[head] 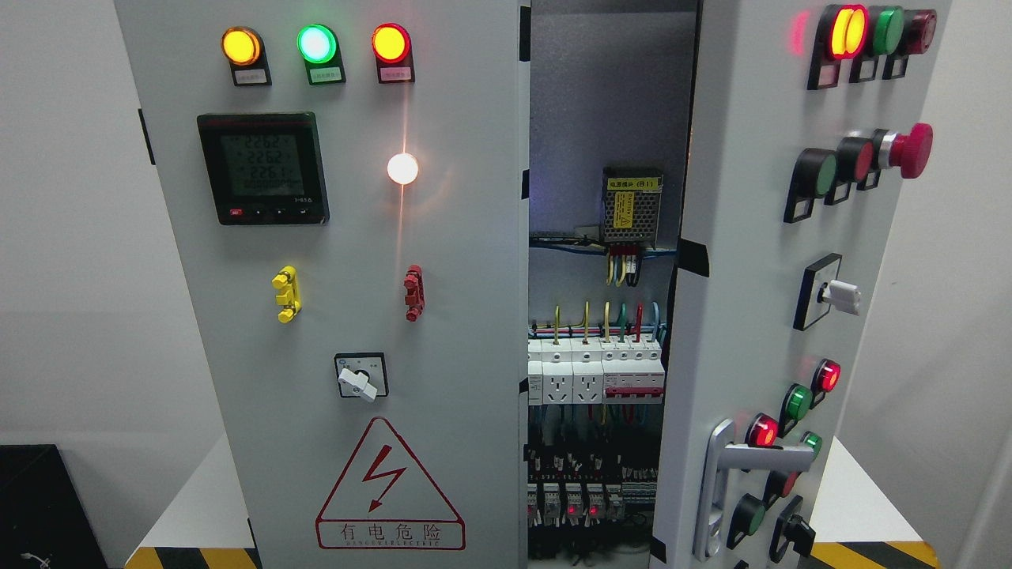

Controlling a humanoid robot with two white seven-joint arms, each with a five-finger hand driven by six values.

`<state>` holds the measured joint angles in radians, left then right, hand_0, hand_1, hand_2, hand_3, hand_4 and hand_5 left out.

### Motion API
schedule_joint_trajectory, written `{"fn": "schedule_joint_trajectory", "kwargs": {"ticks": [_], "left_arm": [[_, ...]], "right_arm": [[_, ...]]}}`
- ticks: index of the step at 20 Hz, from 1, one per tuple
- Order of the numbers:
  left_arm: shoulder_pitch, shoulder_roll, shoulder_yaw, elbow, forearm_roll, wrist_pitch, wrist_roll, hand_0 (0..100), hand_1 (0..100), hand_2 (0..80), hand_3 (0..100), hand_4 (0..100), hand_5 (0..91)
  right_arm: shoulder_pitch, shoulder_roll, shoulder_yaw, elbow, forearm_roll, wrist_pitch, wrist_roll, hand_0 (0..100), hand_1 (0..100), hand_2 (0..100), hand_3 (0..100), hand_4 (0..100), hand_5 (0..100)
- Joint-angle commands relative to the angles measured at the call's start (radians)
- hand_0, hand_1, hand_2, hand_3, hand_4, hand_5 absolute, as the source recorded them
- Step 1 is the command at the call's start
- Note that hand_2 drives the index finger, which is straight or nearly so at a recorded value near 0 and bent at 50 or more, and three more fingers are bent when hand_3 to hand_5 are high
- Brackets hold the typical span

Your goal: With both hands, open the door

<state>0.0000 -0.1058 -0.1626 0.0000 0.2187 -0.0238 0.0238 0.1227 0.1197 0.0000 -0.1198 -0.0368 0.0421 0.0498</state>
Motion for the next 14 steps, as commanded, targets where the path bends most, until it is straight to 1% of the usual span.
{"fn": "schedule_joint_trajectory", "kwargs": {"ticks": [1,4,7,9,11,12,14], "left_arm": [[-0.009,0.003,0.0,-0.025,0.001,0.002,-0.001,0,0,0.0,0,0,0.0],[0.011,0.008,0.0,-0.072,0.001,0.002,-0.001,0,0,0.0,0,0,0.0],[0.122,0.024,-0.005,-0.271,0.001,-0.001,-0.001,0,0,0.0,0,0,0.0],[0.213,0.049,-0.011,-0.441,-0.001,-0.004,-0.001,0,0,0.0,0,0,0.0],[0.283,0.08,-0.015,-0.588,-0.004,-0.004,-0.001,0,0,0.0,0,0,0.0],[0.319,0.096,-0.027,-0.656,-0.004,-0.004,-0.002,0,0,0.0,0,0,0.0],[0.366,0.142,-0.092,-0.786,-0.005,-0.005,-0.001,0,0,0.0,0,0,0.0]], "right_arm": [[0.0,0.0,0.009,0.0,0.0,0.001,-0.001,19,0,0,0,0,0],[0.0,0.0,0.009,0.0,0.0,0.001,-0.001,19,0,0,0,0,0],[0.0,0.0,0.009,0.0,0.0,0.001,-0.001,19,0,0,0,0,0],[0.0,0.0,0.009,0.0,0.0,0.001,-0.001,19,0,0,0,0,0],[0.0,0.0,0.009,0.0,0.0,0.001,-0.001,19,0,0,0,0,0],[0.0,0.0,0.009,0.0,0.0,0.001,-0.001,19,0,0,0,0,0],[0.0,0.0,0.009,0.0,0.0,0.001,-0.001,19,0,0,0,0,0]]}}
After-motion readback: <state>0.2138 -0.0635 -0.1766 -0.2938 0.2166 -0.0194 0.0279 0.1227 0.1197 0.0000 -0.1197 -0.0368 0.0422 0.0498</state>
